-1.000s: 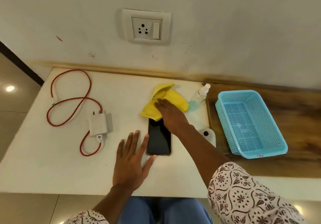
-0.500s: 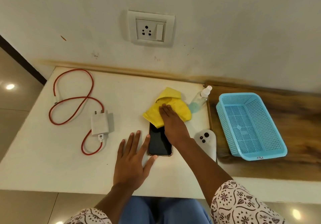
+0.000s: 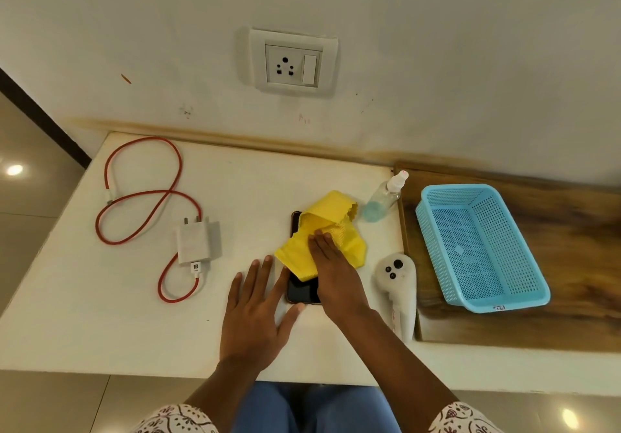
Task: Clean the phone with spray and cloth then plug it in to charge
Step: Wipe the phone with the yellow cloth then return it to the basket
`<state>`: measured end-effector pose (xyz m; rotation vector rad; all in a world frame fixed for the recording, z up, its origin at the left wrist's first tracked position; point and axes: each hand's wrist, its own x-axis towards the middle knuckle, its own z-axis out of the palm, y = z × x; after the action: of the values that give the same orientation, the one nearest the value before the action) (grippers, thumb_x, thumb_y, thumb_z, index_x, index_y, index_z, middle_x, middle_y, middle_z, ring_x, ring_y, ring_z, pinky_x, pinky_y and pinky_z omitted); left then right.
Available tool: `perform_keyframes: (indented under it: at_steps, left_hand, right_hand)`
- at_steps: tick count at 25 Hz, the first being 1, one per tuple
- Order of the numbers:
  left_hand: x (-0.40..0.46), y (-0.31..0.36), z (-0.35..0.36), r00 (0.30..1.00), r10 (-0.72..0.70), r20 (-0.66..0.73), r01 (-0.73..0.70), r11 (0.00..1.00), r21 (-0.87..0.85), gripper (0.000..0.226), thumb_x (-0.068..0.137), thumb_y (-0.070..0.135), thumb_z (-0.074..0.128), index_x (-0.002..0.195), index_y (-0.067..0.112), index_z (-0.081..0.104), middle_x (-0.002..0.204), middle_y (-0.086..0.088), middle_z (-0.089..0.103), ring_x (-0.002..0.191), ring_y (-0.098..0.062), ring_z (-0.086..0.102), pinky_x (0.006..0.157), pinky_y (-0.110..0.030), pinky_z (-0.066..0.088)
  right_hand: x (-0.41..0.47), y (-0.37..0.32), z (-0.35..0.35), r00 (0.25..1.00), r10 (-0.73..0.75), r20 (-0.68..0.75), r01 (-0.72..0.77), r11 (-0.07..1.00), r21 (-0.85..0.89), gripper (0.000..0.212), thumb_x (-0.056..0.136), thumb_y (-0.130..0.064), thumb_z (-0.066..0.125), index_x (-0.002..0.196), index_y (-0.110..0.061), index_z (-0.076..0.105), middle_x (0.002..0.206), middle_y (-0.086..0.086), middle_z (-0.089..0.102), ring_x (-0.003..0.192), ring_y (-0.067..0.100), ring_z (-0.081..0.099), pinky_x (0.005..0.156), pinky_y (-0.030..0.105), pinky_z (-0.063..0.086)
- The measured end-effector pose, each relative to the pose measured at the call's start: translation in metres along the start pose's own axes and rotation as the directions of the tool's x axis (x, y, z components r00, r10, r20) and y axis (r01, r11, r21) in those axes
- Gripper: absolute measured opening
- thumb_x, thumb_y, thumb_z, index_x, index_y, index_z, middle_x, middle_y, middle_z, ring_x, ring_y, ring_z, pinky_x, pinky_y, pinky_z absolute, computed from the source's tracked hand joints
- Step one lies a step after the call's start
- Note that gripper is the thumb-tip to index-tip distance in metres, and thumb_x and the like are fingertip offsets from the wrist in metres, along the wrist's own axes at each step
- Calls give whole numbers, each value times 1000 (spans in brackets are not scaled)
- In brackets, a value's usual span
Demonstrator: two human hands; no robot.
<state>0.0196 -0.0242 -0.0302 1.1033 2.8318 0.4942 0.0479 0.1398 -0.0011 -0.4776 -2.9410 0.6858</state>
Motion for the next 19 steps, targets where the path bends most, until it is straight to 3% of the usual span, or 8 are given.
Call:
perform_keyframes:
  at_steps: [3,5,10,12,14,15,17,19]
  left_hand:
    - [1,0,0,1000,10,-20,-10,1000,-14,63,90,56,37,142,20,35,150,-10,31,140,-26,23,111,-47,22]
    - [1,0,1,1000,15,-23,-15,1000,-25,64,90,56,38,142,20,33,151,-9,30,140,-26,23,111,-47,23]
    - [0,-3,1,999,47,-11,-47,998,-31,61,94,55,24,142,20,37,150,-12,29,140,-30,23,110,-49,21]
    - [0,-2,0,999,45,-1,-45,999,-9,62,95,55,18,142,19,36,151,-13,28,139,-32,24,108,-50,22]
    - [0,-2,0,999,43,6,-43,999,3,64,94,57,21,144,19,32,151,-13,27,140,-32,22,109,-50,20]
    - [0,-2,1,999,44,14,-44,999,9,66,93,59,23,145,19,31,152,-13,26,140,-32,20,109,-50,20]
    - [-1,-4,2,998,50,33,-51,998,28,71,91,63,21,146,18,28,152,-14,26,141,-32,19,110,-50,19]
    - [0,-6,4,997,55,52,-57,998,34,73,91,66,18,145,17,26,151,-16,27,140,-33,19,110,-50,18]
  right_hand:
    - [-16,0,6,999,-14,-32,13,999,-35,79,59,9,79,131,0,46,137,20,46,126,36,45,98,39,32]
    - [-27,-3,9,998,-23,-60,18,996,-85,84,43,9,86,121,0,55,124,19,60,112,33,58,88,35,42]
    - [-56,-11,14,999,-16,-35,14,998,-56,99,38,0,91,124,-10,44,123,12,62,110,25,61,88,27,43]
    - [-64,-10,19,998,-40,-58,40,999,-3,101,43,-1,89,130,-14,39,137,7,51,116,24,54,86,29,47]
    - [-72,-8,25,995,-83,-48,85,996,27,98,64,-11,73,144,-21,18,156,-4,13,126,19,37,90,26,43]
    - [-74,-5,27,992,-109,-71,110,994,12,91,74,-20,61,146,-21,7,157,-7,-4,135,16,25,97,19,34]
    - [-78,-3,29,993,-91,-78,94,995,33,90,74,-30,54,146,-19,0,155,-7,-14,142,11,4,100,15,27]
    - [-88,-6,27,996,-16,-85,27,992,126,95,69,-31,57,146,-18,3,156,-6,-9,139,16,16,94,20,37]
